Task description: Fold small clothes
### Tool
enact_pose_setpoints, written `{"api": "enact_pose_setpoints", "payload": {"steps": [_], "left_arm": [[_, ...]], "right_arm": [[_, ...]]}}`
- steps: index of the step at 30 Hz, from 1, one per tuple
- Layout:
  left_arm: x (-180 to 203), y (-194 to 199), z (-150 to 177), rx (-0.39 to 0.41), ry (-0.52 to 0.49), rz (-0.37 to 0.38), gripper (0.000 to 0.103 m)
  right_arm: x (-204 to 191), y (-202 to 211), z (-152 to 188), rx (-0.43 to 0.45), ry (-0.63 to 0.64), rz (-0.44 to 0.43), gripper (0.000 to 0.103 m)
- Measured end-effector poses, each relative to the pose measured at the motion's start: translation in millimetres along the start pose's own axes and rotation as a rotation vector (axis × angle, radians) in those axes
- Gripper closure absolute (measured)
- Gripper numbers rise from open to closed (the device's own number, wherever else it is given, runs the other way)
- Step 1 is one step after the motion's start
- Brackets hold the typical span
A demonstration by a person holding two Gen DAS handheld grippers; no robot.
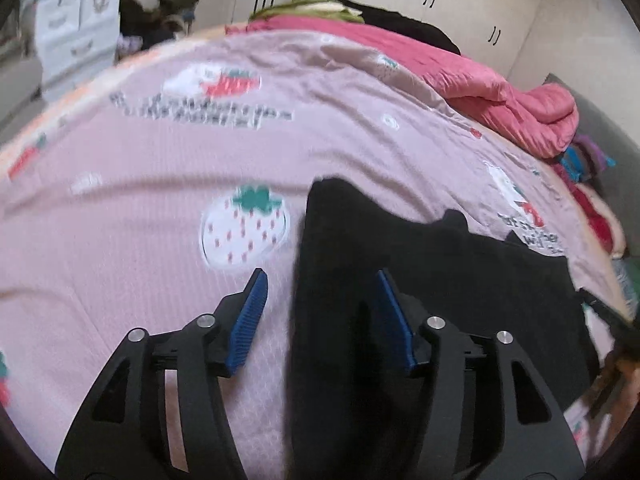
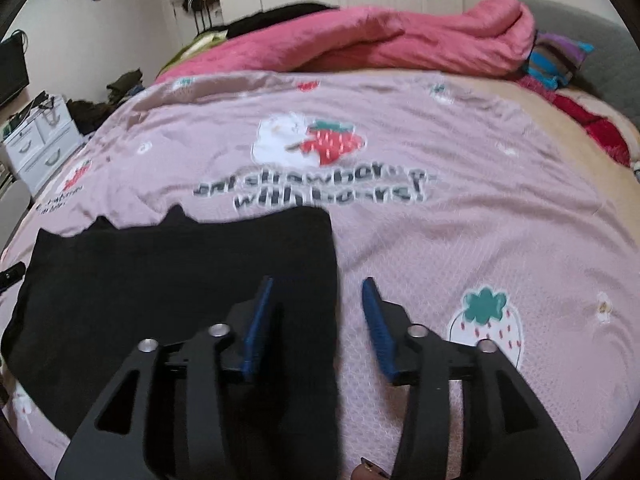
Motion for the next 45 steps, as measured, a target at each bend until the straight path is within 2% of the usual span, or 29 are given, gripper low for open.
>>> {"api": "enact_pose_setpoints", "payload": {"steps": [3,4,5,6,7,9,11,13,16,18,20,22,25,27,29,32,37,40,45], "left_arm": [[0.3,-4.6,13.0,-0.040,0.025,0.048,0.054],[0.9,-6.5,15.7,-0.049,0.033,0.060,0.056],[1.1,-7.6,19.0,-0.054,0.039,0.069,0.075],[1.8,-7.8,21.2,-0.052,0.040,0.072,0.087],[2.1,-6.5,21.7,-0.044,0.044,0.080,0.091],[1.6,0.7,19.2,-0.023,0.042,0.076,0.098],[-0.2,8.0,16.8,-0.009,0.032,0.061,0.099],[-6.0,10.3,18.2,-0.012,0.030,0.037,0.099],[-14.3,3.6,25.9,-0.048,0.059,0.050,0.099],[-14.4,8.6,26.6,-0.046,0.061,0.059,0.099],[-11.5,19.2,24.6,-0.027,0.037,0.048,0.097],[-9.4,31.6,24.2,-0.006,0.024,0.043,0.093],[-2.7,46.7,24.1,0.019,-0.002,0.036,0.079],[5.5,53.8,26.7,0.025,-0.058,-0.004,0.074],[16.8,58.1,35.0,0.017,-0.107,-0.022,0.073],[28.5,58.6,48.7,-0.004,-0.131,0.008,0.073],[42.7,51.1,73.8,-0.049,-0.198,-0.023,0.070],[42.7,47.7,83.9,-0.057,-0.213,-0.048,0.069],[36.2,48.2,94.4,-0.066,-0.190,-0.036,0.069]], "right_arm": [[-0.2,-4.5,6.9,-0.023,-0.041,-0.060,0.054],[-0.4,-6.5,9.2,-0.033,-0.063,-0.091,0.060],[-1.9,-6.3,10.8,-0.036,-0.079,-0.118,0.070],[-3.1,-4.8,11.2,-0.033,-0.084,-0.131,0.088],[-3.3,0.7,10.3,-0.013,-0.084,-0.120,0.093],[-3.7,10.2,7.3,0.017,-0.081,-0.109,0.095],[0.5,17.8,7.0,0.042,-0.089,-0.073,0.096],[3.4,14.8,11.7,0.028,-0.090,-0.049,0.096],[5.2,7.2,21.1,0.003,-0.083,-0.017,0.092],[7.8,11.6,24.1,0.005,-0.091,0.005,0.078],[11.3,17.7,26.0,0.014,-0.109,-0.009,0.072],[13.6,29.0,30.3,0.026,-0.129,-0.021,0.061],[8.7,44.7,33.9,0.045,-0.104,-0.017,0.060],[-0.9,53.3,34.9,0.056,-0.065,-0.027,0.057],[-14.9,61.9,40.3,0.064,-0.020,-0.033,0.053],[-34.7,67.9,50.2,0.057,0.026,-0.064,0.052],[-58.4,69.7,66.5,0.032,0.093,-0.082,0.052],[-59.0,63.7,75.9,0.001,0.087,-0.081,0.052],[-51.8,57.7,94.3,-0.049,0.035,-0.077,0.052]]}}
Point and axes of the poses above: each gripper's, at about its wrist camera, not at the fingertips, and y roughly against the way its jaws point, x to its right, z to its underside, the point moved 7 cm from there along -y, roughly the way its jaws point, and after that the axes turned 1 degree about -z, right-handed, at the moved point
